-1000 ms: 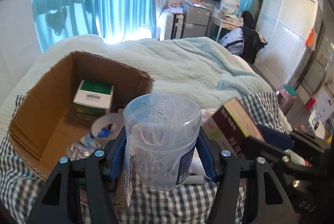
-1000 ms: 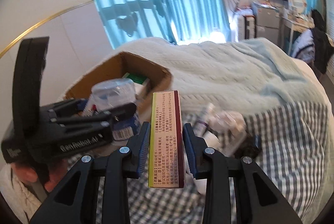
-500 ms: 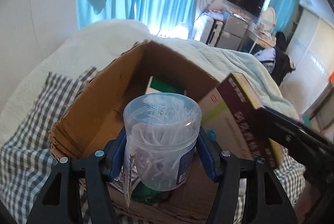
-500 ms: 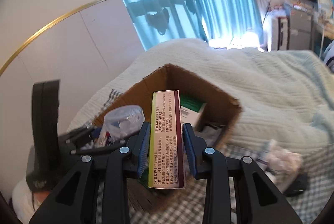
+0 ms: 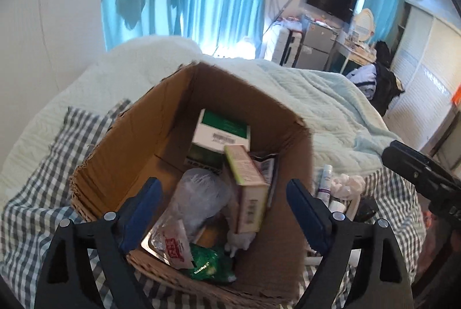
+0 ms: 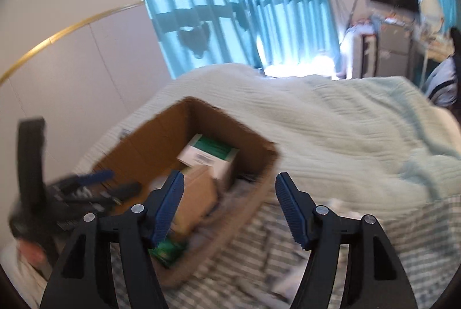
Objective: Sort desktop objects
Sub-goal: 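Return to the items and grasp the black cylindrical cup with the right gripper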
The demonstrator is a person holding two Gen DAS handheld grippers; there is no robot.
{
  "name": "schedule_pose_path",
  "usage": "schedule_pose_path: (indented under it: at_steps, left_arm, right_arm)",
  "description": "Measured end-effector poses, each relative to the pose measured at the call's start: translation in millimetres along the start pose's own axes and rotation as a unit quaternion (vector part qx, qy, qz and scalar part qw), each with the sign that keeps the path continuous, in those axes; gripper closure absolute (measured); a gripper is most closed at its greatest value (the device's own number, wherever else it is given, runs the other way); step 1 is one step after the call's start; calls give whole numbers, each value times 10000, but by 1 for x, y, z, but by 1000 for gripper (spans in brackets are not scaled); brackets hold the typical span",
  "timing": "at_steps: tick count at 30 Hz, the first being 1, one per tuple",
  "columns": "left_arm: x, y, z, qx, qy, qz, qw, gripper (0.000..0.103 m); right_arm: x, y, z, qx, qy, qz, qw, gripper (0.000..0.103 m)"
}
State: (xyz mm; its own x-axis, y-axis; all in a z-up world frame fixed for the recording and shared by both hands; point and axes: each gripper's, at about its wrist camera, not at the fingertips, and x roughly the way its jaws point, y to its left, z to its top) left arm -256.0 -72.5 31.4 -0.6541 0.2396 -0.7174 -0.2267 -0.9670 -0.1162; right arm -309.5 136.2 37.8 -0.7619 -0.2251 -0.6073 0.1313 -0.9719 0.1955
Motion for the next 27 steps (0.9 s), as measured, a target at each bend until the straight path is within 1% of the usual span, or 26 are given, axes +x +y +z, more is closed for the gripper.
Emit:
schedule_pose_path:
  at_steps: [2,3,6,7,9,11,14,16,19,21,24,27]
  left_arm:
    - [-10,-20,-7,134,-79,9,9999,10]
    - [-14,-29,-10,180,-112,-19,9998,8]
    - [-19,-66,-25,411,-78,-220,9989,7]
    - [-19,-78,-30,488,-27,-303,9983,7]
    - [-15,-106,-43,668,106,-453,9967,7]
    - [-8,-131,-55,843,236,-498,9949,7]
    - [12,-165,-79,1085,473,-459,9919,7]
    - [29,-180,-96,1154,654,-378,9905,7]
    - [53,-189,-121,1129,929,-311,9888,7]
    - [73,-195,-137,1109,1243,-322,9855,7]
    - [91,-201,-149,969,1507,-393,9830,7]
    - [102,-207,-149,801,1569,-485,9832,7]
  right_arm:
    - [-16,-16,-14,-37,80,-184,9998,37]
    - [-22,-22,-20,-22,113,-259,9996,37]
    - [-38,-43,-44,3,222,-456,9987,37]
    - [-44,-51,-53,54,244,-552,9982,37]
    - [-52,-65,-66,192,280,-608,9976,37]
    - [-59,-80,-80,349,348,-632,9968,37]
    - [-67,-99,-95,445,360,-807,9951,37]
    - [-70,-113,-102,533,386,-929,9935,37]
    - [-67,-133,-112,662,426,-1056,9913,37]
    - [-59,-145,-118,757,498,-1161,9891,37]
    - [-47,-160,-125,888,624,-1268,9860,37]
    - [-28,-175,-131,1011,775,-1306,9832,37]
